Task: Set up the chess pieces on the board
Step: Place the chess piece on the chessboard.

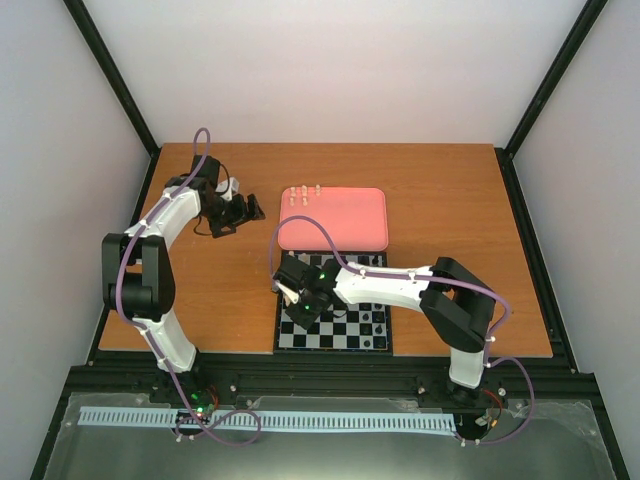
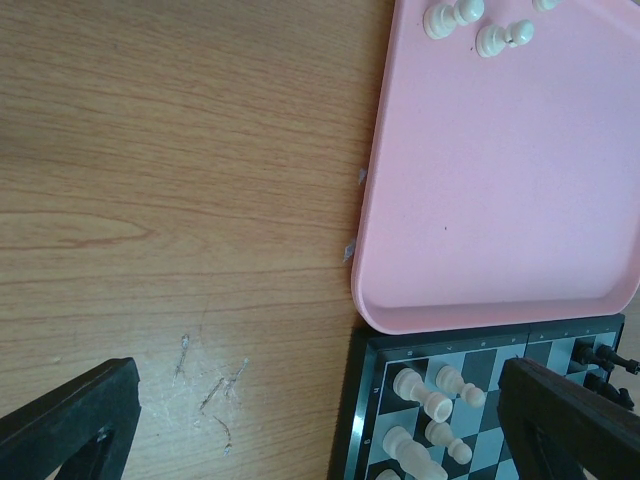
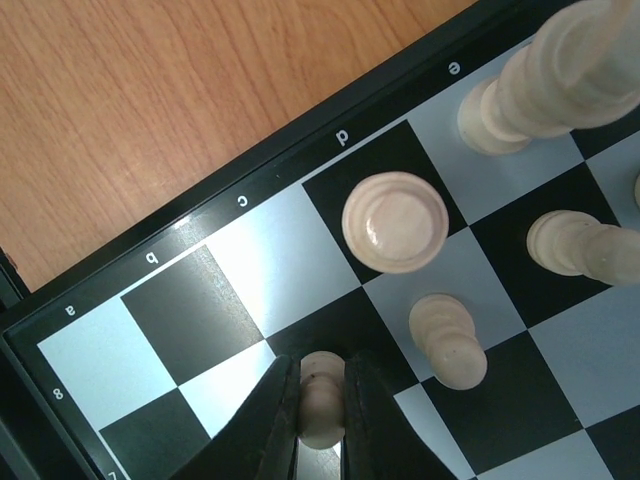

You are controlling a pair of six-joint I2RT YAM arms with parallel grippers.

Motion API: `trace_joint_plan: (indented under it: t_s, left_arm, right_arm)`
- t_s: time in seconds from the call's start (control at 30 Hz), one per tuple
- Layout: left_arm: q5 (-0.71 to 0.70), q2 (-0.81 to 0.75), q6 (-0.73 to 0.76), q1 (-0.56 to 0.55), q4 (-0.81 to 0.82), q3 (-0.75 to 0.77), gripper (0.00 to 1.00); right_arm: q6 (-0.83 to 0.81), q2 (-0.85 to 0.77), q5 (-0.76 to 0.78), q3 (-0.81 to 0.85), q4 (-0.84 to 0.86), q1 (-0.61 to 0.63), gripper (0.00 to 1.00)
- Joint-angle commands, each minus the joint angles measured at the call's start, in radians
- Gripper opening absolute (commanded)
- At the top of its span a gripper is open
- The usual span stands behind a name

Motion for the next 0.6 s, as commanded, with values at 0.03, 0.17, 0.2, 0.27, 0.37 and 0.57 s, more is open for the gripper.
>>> trace_joint_plan:
  t_s: [0.03,0.17,0.2,0.27,0.37,0.57]
  left_arm:
    - [0.004,-0.024,-0.006,0.007,0.012,0.012,1.00]
    - [0.006,-0.023,-0.004,0.007,0.011,0.014,1.00]
    - [0.006,-0.024,-0.004,0.007,0.011,0.014,1.00]
    - [0.004,-0.024,-0.004,0.007,0.011,0.014,1.00]
    - [0.005,-0.025,-0.002,0.007,0.008,0.017,1.00]
    - [0.002,-0.032,0.001,0.006,0.004,0.012,1.00]
  right_arm:
    - [-0.009,0.013,-0.003,0.014,0.010,0.010,0.13]
    - [-0.004,0.006,0.007,0.012,0.009,0.010,0.22]
    - [-0.004,0.004,0.009,0.011,0.008,0.010,0.25]
    - [-0.004,-0.003,0.012,0.010,0.007,0.010,0.30]
    - [-0.007,-0.014,0.021,0.012,0.002,0.010,0.33]
    - [0.005,-0.094,0.077,0.055,-0.094,0.005,0.40]
